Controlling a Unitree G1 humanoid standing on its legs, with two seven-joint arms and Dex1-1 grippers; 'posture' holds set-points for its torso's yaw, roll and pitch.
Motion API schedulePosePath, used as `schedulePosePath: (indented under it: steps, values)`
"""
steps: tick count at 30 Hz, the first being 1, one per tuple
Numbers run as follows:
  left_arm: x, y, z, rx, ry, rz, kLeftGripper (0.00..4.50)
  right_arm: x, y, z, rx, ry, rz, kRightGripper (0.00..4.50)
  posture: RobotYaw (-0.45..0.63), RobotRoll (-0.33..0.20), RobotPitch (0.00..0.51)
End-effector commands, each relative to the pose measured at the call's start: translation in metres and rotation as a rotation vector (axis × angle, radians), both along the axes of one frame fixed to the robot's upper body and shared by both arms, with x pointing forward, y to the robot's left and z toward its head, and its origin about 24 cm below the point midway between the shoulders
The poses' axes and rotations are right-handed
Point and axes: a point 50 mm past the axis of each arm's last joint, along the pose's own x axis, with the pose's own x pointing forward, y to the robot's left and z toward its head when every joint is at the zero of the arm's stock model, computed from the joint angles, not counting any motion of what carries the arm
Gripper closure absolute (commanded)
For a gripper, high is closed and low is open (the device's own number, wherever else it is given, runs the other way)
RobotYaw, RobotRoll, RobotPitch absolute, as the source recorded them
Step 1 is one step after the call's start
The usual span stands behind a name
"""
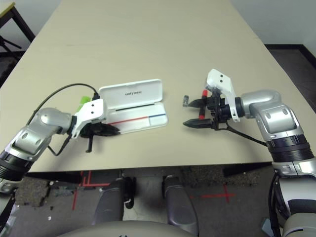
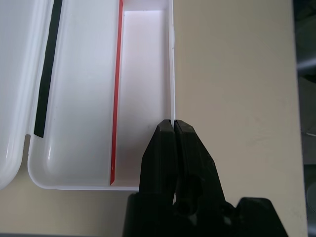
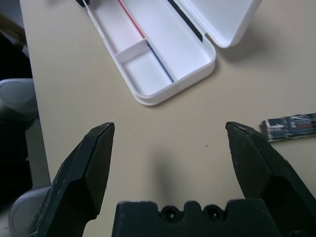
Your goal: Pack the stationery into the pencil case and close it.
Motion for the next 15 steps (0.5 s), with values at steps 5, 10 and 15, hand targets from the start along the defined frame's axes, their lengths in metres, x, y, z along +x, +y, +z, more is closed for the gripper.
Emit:
schedulePosePath:
  steps: [5, 10, 15]
  values:
    - [-0.0005, 0.0072, -0.0077, 0.035, -0.002, -0.021, 4.45, -0.0009, 0.0078, -0.0063, -0.014, 0.006, 0.038, 0.00, -0.04, 0.000, 0.184]
    - [-0.0004, 0.0084, -0.0091, 0.040, -0.004, -0.021, 4.45, -0.0001, 0.0082, -0.0075, -0.018, 0.006, 0.037, 0.00, -0.04, 0.000, 0.186]
    - [-0.0016, 0.0095, -0.0097, 0.046, -0.002, -0.008, 4.25, 0.0019, 0.0078, -0.0095, -0.020, 0.002, 0.031, 0.00, -0.04, 0.000, 0.188]
